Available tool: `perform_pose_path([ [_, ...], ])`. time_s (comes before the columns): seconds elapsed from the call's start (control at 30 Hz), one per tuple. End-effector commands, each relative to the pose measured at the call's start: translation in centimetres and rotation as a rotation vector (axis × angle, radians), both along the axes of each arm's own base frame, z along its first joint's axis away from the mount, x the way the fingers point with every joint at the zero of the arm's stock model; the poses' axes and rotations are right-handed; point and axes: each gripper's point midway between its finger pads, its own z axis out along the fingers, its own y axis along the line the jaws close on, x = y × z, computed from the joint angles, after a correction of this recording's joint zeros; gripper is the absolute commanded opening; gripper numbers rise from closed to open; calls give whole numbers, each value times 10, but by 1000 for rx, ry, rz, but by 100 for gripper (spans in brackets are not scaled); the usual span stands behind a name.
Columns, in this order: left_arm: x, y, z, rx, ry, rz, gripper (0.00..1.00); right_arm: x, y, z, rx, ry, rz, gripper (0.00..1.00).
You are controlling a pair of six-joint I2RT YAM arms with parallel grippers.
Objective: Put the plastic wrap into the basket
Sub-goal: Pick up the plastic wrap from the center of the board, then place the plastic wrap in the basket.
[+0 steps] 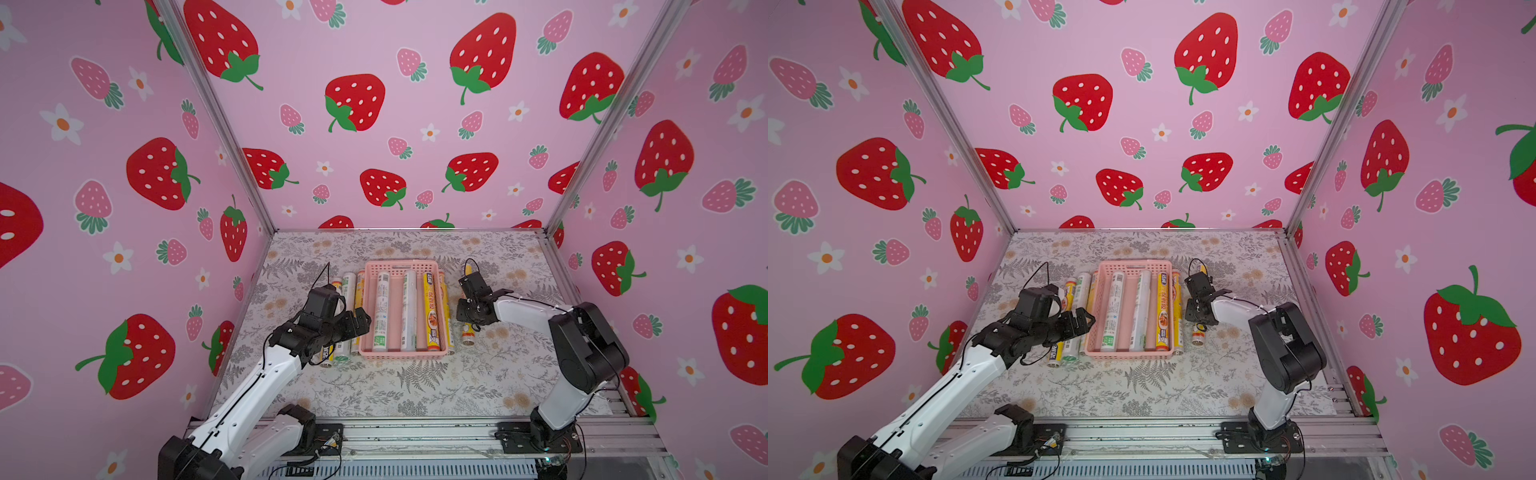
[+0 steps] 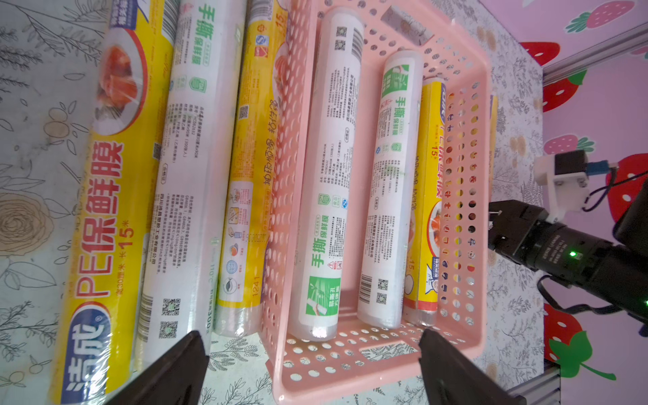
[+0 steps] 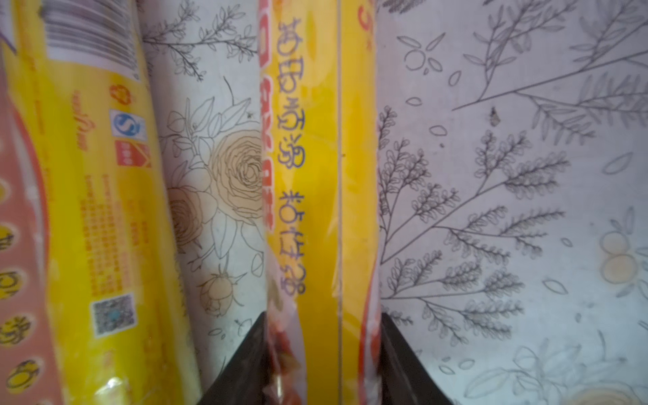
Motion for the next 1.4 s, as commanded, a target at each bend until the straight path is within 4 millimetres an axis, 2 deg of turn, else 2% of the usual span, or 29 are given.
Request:
perform_pose_path([
  [0.0,0,3,28,2,-64,0,100,-3,-10,30,-30,-56,-9,33],
  [0.1,0,3,35,-13,-85,7,100,-7,-11,59,-17,-94,-1,31],
  [0.2,6,-2,43,-47,-107,5,100,-13,-1,99,9,-138,27,30],
  [0.33,13,-18,47,-107,-107,-42,100,-28,31,149,41,-195,92,30],
  [0.43,15,-22,39,-134,-85,-38,100,-40,60,161,74,-199,131,31],
  [0.57,13,-22,28,-145,-60,-29,100,-54,102,155,140,-163,154,30],
  [0.73,5,-14,23,-108,-54,-21,100,-63,162,137,245,-154,192,30],
  [0.83,2,-11,24,-117,-64,-2,100,-64,185,126,237,-152,192,30],
  [1.0,-1,-9,20,-121,-63,8,100,-57,207,111,237,-157,171,30],
  [1.13,-4,-8,14,-120,-53,8,100,-50,216,104,220,-165,155,30],
  [1.37,-6,-9,17,-132,-60,2,100,-41,229,99,206,-174,149,29],
])
